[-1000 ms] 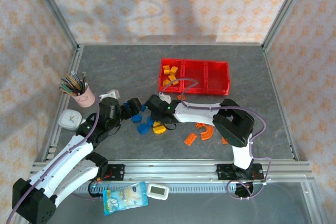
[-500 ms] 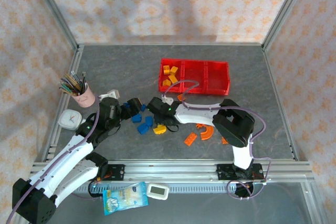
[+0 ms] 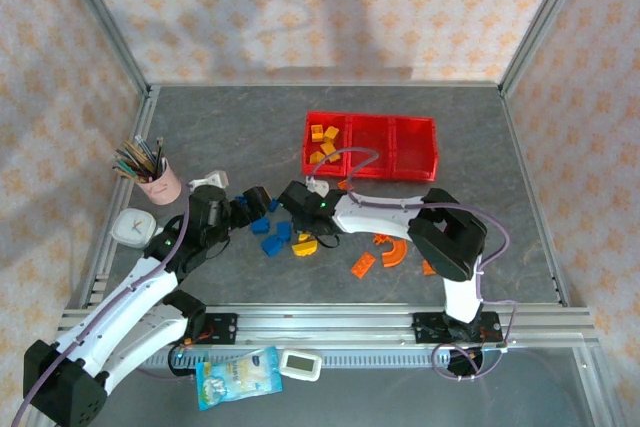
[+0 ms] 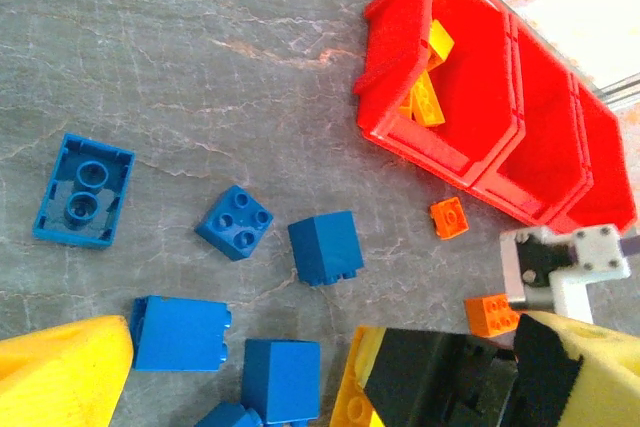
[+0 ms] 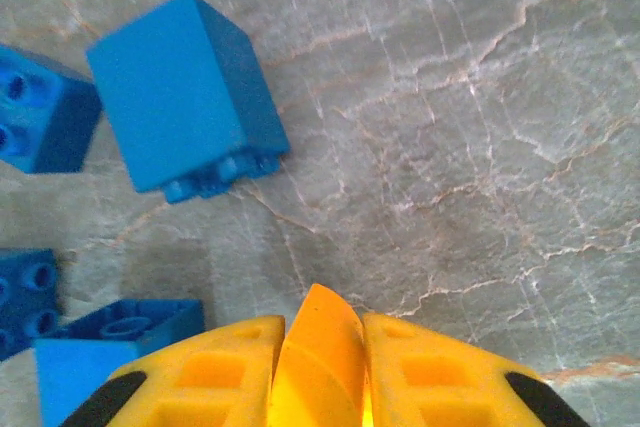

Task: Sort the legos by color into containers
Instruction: Pick up the lego from the center of the table, then place the lego in the container.

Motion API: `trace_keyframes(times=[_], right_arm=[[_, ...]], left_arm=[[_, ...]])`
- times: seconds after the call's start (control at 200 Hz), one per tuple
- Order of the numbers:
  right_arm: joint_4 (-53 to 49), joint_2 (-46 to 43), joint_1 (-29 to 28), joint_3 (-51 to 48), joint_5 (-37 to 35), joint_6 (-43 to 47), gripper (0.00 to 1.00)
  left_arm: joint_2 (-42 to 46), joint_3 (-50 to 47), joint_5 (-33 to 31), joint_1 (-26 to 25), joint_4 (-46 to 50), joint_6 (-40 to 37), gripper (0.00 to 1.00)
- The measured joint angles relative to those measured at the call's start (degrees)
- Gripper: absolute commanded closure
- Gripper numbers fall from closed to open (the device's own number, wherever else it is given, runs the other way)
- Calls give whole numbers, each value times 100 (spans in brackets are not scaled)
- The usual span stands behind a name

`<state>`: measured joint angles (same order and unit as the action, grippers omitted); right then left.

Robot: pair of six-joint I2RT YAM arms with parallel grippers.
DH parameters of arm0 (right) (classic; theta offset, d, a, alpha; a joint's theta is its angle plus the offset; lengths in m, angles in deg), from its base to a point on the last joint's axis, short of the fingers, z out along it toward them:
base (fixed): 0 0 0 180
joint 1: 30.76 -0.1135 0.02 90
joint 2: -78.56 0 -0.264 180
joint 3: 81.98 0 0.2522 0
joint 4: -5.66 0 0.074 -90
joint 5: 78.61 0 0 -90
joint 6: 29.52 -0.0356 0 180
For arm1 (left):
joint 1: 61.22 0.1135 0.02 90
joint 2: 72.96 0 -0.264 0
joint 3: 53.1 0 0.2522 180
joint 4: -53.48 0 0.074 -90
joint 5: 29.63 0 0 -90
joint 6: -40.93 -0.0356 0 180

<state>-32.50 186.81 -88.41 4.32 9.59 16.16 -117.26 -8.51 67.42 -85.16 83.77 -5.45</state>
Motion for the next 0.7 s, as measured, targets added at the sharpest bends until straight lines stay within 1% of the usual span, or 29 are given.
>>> trace_keyframes(times=[0.17, 0.4, 0.566, 0.701], right_arm=[[-127, -229, 369, 269, -162, 317, 78], [-190, -358, 1207, 1029, -450, 1032, 78], [-214, -31, 1648, 1810, -560, 1558, 78], [-260, 671, 1873, 2562, -632, 1943, 78]], left_arm=[[-116, 76, 133, 0, -92, 7, 1], [-551, 227, 313, -2, -439, 31, 1], [-988, 332, 350, -105, -907, 149, 1], [-1344, 343, 369, -234, -1322, 247, 1]])
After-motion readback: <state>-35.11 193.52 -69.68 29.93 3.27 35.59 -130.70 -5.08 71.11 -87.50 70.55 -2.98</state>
